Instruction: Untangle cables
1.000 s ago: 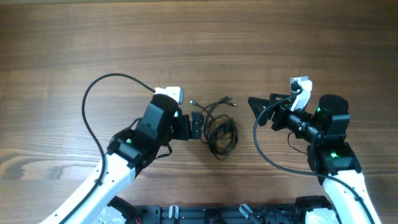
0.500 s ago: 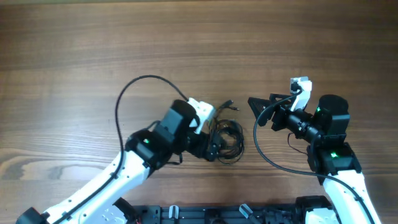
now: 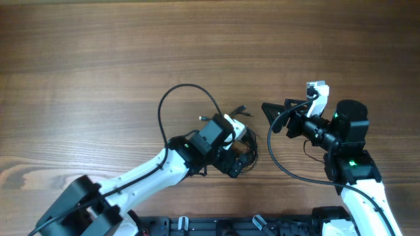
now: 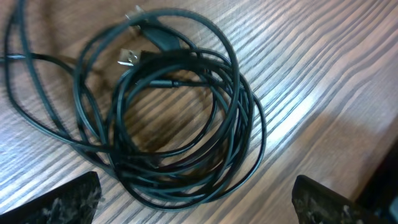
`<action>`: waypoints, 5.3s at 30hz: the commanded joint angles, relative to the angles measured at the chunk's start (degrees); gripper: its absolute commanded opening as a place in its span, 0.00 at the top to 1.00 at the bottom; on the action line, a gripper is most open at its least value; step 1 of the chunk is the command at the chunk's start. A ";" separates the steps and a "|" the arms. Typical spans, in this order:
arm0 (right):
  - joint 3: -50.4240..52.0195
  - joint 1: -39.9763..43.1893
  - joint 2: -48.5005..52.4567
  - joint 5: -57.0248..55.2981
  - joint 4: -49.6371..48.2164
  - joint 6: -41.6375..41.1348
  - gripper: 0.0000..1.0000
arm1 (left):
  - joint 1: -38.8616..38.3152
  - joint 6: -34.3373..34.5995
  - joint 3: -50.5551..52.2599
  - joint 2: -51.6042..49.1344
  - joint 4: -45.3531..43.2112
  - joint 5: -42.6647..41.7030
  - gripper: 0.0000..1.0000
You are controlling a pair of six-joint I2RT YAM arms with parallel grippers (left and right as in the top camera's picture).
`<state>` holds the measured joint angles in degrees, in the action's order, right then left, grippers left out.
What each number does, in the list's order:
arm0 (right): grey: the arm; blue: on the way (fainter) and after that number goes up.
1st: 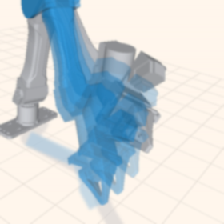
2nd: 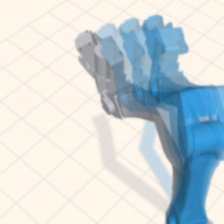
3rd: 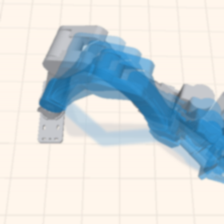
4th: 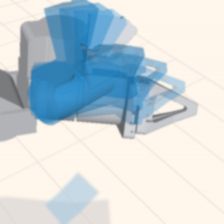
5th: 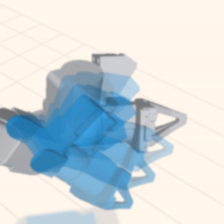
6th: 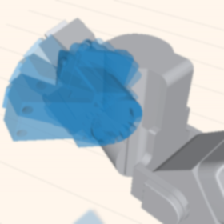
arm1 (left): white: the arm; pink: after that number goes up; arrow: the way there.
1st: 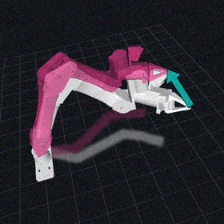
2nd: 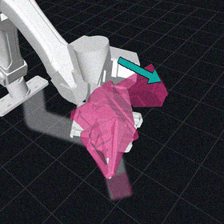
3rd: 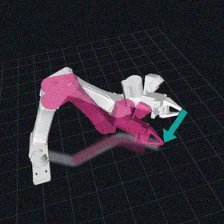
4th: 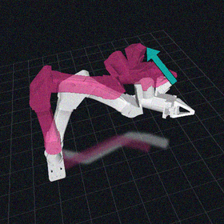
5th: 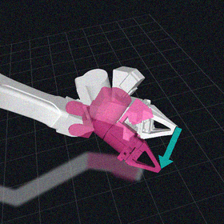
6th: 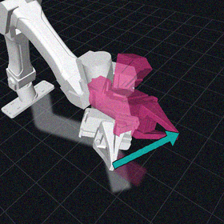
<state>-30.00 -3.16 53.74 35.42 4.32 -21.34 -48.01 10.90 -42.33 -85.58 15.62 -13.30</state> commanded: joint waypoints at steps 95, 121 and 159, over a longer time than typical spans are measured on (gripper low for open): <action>-0.04 -0.24 2.54 8.35 -30.10 -47.04 0.01 | 2.64 -14.86 -0.09 34.60 -38.64 20.20 0.96; -0.04 -4.17 16.57 19.65 -45.83 -72.15 0.43 | 2.64 -11.50 -0.09 27.82 -56.81 14.32 0.96; -0.02 -6.36 16.57 18.88 -45.68 -78.71 0.96 | 3.13 -6.95 -0.09 22.95 -53.70 24.02 0.96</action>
<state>-29.50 -9.98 69.89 55.05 -40.97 -102.30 -44.93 3.38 -42.06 -62.85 -40.93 2.15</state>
